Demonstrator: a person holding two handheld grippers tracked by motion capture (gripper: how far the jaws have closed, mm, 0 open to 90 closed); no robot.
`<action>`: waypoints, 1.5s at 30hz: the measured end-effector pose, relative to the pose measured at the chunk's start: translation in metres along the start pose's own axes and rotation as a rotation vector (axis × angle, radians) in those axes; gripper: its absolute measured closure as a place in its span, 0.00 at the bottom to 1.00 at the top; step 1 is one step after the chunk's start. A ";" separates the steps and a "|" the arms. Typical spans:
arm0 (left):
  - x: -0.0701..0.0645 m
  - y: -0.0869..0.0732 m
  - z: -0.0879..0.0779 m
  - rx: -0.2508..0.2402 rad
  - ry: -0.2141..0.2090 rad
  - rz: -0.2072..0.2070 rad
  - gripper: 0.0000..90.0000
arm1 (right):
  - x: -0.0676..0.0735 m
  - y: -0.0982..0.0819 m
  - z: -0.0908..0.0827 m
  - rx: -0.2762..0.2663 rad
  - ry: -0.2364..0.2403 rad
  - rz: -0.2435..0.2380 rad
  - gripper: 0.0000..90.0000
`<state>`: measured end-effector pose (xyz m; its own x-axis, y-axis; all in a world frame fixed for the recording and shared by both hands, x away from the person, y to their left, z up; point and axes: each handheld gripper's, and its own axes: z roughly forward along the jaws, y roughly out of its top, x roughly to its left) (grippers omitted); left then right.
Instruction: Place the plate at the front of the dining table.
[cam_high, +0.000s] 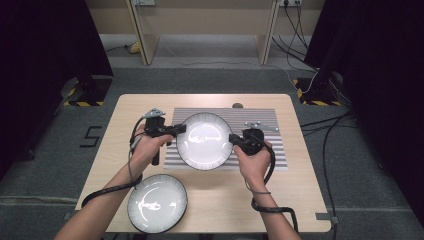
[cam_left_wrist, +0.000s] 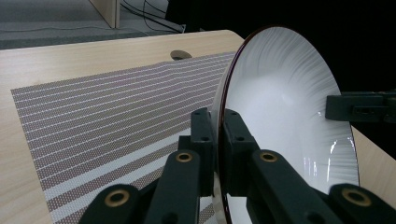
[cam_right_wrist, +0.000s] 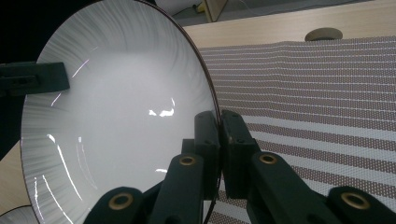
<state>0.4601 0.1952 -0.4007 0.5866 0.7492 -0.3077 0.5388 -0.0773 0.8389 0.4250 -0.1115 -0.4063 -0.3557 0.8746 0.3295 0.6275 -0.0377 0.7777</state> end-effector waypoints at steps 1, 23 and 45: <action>0.001 0.001 0.002 0.001 -0.001 0.003 0.94 | -0.001 0.000 0.001 -0.001 -0.001 0.000 0.96; 0.012 0.009 0.024 0.001 -0.004 -0.017 0.93 | -0.012 0.011 0.014 -0.003 -0.031 0.006 0.96; 0.020 0.014 0.042 0.007 0.004 -0.038 0.93 | -0.022 0.019 0.025 0.001 -0.046 0.020 0.96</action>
<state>0.5046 0.1812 -0.4141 0.5629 0.7544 -0.3376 0.5652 -0.0532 0.8232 0.4621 -0.1193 -0.4122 -0.3104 0.8950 0.3203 0.6354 -0.0552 0.7702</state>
